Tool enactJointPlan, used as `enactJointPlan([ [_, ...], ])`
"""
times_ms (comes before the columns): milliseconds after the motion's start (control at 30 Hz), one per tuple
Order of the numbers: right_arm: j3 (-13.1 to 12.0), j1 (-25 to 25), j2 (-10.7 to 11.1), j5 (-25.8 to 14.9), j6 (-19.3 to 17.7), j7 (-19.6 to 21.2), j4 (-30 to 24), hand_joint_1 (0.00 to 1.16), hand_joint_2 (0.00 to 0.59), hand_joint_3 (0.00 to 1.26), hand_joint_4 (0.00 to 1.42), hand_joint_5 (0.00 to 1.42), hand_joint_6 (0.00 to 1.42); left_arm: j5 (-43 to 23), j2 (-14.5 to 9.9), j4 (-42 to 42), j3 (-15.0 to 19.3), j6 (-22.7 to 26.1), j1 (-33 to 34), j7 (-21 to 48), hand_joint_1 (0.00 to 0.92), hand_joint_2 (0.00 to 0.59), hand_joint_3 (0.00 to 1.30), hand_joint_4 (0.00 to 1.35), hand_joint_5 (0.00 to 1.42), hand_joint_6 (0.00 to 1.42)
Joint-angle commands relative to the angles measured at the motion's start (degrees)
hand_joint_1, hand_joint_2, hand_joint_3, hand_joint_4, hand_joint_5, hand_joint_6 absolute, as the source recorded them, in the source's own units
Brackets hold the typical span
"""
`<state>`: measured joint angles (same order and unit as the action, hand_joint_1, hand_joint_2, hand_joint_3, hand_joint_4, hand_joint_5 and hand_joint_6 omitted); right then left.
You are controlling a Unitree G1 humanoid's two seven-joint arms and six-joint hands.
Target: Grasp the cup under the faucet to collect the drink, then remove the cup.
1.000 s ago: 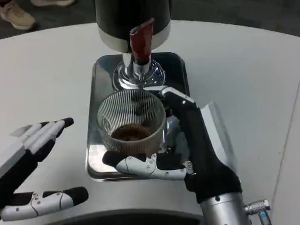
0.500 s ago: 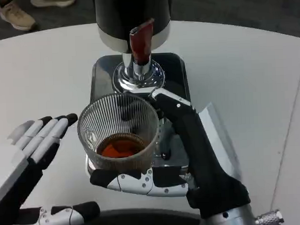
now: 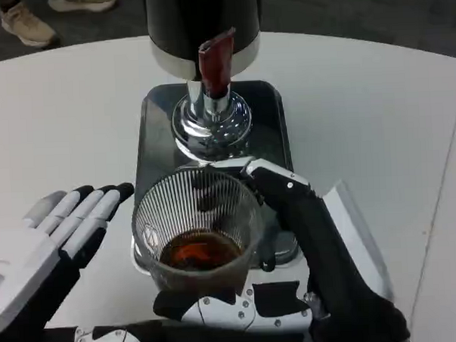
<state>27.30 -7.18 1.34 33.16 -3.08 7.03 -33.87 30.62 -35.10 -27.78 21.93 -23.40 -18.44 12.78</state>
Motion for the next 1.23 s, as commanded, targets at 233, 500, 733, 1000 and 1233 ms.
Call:
enactJointPlan([
  [233, -0.68, -1.92, -1.22, -1.11, -1.20, -0.32, -2.54, 1.16, 0.074, 0.85, 0.98, 1.00, 1.24, 2.87, -0.26, 1.68, -1.80, 0.82, 2.09, -0.26, 0.000, 0.075, 0.00, 0.00, 0.00, 0.00],
  [500, -0.72, -1.20, -1.54, -1.53, -0.48, -1.30, -2.31, 1.16, 0.074, 0.85, 0.98, 1.00, 1.23, 3.66, 0.50, 1.37, -2.89, 2.22, 2.10, -0.46, 0.000, 0.075, 0.00, 0.00, 0.00, 0.00],
  [733, -1.23, -0.93, -1.85, -1.78, -0.50, -1.69, -1.72, 1.16, 0.074, 0.85, 0.98, 1.01, 1.23, 3.34, 0.34, 0.73, -3.14, 2.59, 1.27, 0.10, 0.000, 0.075, 0.00, 0.00, 0.00, 0.00],
  [1000, -1.00, -1.38, -1.93, -1.60, -0.68, -1.50, -1.92, 1.16, 0.074, 0.85, 0.98, 1.01, 1.23, 2.93, 0.66, 0.51, -3.59, 3.32, 1.19, 0.34, 0.000, 0.075, 0.00, 0.00, 0.00, 0.00],
  [1233, -1.43, -1.78, -1.68, -1.46, -0.29, -1.73, -2.49, 1.16, 0.074, 0.85, 0.98, 1.01, 1.23, 2.32, 0.48, 0.12, -3.64, 3.69, 0.55, 0.80, 0.000, 0.078, 0.00, 0.00, 0.00, 0.00],
])
